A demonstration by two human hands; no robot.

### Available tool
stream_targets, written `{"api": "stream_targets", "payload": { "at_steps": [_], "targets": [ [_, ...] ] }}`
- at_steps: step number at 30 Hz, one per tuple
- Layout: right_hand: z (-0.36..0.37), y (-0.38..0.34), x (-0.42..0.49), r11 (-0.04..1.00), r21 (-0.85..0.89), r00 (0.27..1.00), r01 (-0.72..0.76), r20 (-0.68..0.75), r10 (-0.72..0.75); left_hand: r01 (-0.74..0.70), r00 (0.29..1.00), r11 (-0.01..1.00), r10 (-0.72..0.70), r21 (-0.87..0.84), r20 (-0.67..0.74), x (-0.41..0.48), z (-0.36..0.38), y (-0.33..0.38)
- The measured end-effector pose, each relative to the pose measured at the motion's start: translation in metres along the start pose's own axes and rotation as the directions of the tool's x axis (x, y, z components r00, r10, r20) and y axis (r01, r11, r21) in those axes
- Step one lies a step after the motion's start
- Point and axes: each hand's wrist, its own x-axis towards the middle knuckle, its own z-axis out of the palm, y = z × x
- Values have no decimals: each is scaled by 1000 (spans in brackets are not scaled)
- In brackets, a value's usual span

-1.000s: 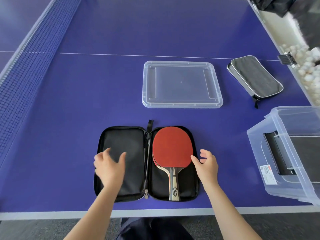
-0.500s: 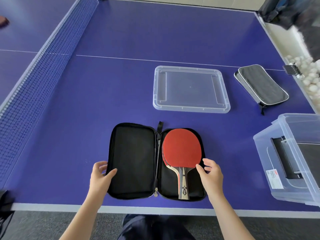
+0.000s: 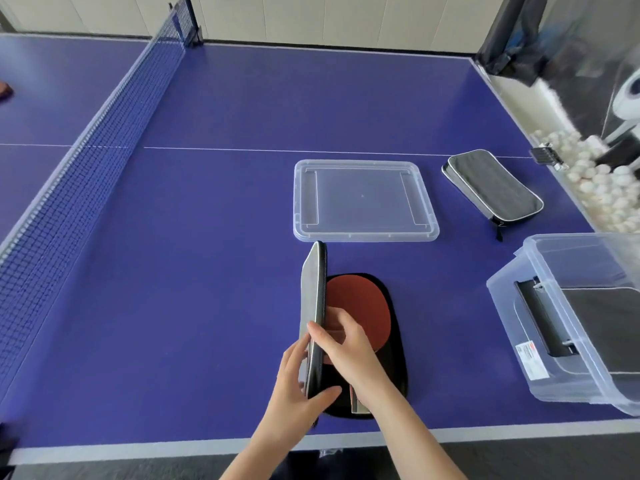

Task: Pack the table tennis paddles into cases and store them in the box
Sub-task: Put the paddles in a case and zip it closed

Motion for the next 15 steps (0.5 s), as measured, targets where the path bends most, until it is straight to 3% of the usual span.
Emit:
{"api": "stream_targets", "payload": {
  "at_steps": [8,13,15],
  "targets": [
    [-36,7,-1,997,-60,985,52,-159,-61,-23,997,998,19,56,77,2,17,6],
    [-84,26,9,1000,-4,959,-31,-281,29,122,985,987,-133,-103,-113,17,11,-3],
    [-99,37,14,997,-13,953,-72,-296,65,178,965,980,-192,-92,-178,29,8,-10]
  ]
}}
